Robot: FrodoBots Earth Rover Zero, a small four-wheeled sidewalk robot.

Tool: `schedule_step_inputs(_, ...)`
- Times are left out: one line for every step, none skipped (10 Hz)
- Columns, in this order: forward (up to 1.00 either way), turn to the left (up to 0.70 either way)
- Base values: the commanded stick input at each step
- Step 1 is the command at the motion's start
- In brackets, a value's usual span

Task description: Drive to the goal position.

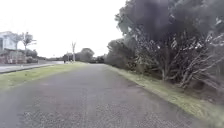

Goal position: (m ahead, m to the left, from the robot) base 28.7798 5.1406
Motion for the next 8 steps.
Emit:
schedule_step_inputs(0.7,0.0)
schedule_step_inputs(0.7,0.0)
schedule_step_inputs(0.7,0.0)
schedule_step_inputs(0.7,0.0)
schedule_step_inputs(0.7,0.0)
schedule_step_inputs(0.7,0.0)
schedule_step_inputs(0.7,0.0)
schedule_step_inputs(0.7,0.0)
